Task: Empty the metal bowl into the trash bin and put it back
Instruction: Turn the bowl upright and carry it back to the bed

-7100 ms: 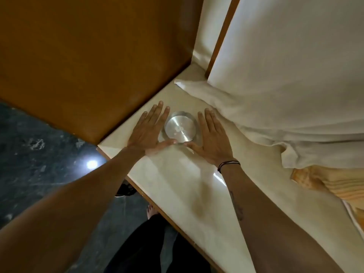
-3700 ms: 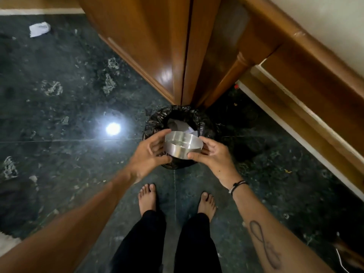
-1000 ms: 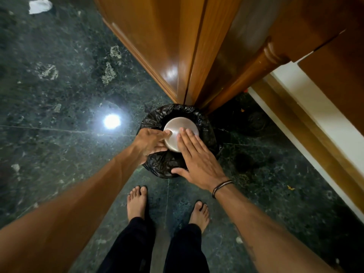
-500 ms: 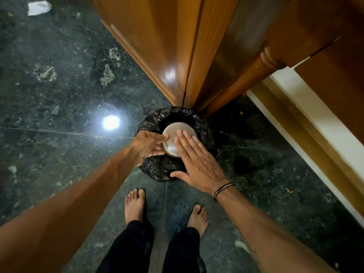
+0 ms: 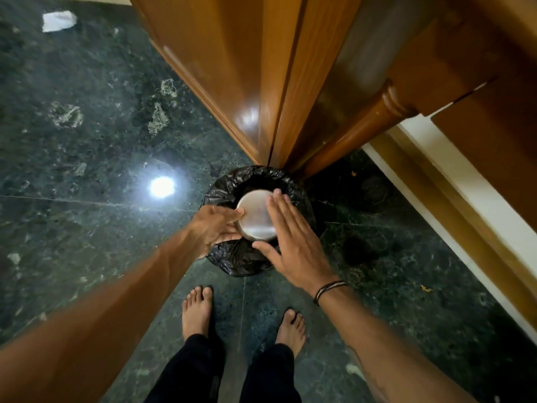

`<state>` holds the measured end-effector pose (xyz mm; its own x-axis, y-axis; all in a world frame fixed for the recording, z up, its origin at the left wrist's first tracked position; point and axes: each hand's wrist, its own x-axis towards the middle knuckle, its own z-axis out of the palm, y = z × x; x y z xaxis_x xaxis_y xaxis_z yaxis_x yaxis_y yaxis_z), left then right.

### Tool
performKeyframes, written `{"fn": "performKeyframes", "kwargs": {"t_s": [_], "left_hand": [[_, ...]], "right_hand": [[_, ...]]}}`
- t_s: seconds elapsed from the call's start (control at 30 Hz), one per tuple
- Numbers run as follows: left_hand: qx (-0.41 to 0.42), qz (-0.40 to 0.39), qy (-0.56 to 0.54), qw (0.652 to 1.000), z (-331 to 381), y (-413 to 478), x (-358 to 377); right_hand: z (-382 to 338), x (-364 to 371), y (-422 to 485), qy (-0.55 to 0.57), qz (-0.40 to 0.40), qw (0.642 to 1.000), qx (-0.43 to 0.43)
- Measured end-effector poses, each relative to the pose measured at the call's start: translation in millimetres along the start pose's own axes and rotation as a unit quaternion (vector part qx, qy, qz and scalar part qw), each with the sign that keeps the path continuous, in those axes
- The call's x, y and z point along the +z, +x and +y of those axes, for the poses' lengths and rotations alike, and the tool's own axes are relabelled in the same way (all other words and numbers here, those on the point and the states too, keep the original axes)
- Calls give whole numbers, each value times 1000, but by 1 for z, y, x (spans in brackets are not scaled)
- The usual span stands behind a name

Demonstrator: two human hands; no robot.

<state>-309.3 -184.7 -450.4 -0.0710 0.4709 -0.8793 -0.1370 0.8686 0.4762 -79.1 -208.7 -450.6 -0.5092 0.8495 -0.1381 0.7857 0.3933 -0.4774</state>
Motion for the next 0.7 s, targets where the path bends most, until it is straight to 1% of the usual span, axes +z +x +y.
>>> {"fn": "performKeyframes", "kwargs": {"t_s": [0.03, 0.07, 0.1, 0.13, 0.17, 0.2, 0.27, 0.3, 0.4, 0.47, 0.57, 0.63, 0.7], "left_hand": [[9, -4, -3, 1000, 0, -1, -1], [18, -11, -2, 1000, 0, -4, -3], [27, -17, 1, 999, -1, -6, -4], [38, -21, 7, 999, -1, -10, -5], [51, -26, 16, 998, -2, -14, -5], [66, -27, 28, 997, -1, -17, -5], [99, -28, 55, 993, 0, -25, -4], [115, -30, 66, 991, 0, -29, -4], [159, -25, 98, 982, 2, -39, -4], [180, -28, 118, 976, -1, -44, -1], [191, -13, 112, 975, -2, -56, 10], [176, -6, 83, 981, 1, -69, 16], [154, -14, 41, 987, 2, -81, 18]], "right_hand": [[-6, -6, 4, 63, 21, 996, 60], [-8, -8, 8, 128, 31, 982, 138], [-10, -10, 13, 186, 37, 956, 223], [-11, -13, 19, 239, 40, 921, 306], [-11, -17, 26, 293, 46, 881, 369], [-12, -23, 32, 352, 53, 838, 414], [-16, -35, 42, 464, 42, 750, 469], [-19, -42, 44, 502, 34, 719, 480], [-25, -52, 48, 559, 36, 655, 506], [-28, -57, 49, 574, 39, 629, 523], [-33, -58, 43, 592, 37, 619, 515], [-40, -60, 34, 607, 52, 610, 506], [-47, -63, 24, 619, 67, 611, 489]]}}
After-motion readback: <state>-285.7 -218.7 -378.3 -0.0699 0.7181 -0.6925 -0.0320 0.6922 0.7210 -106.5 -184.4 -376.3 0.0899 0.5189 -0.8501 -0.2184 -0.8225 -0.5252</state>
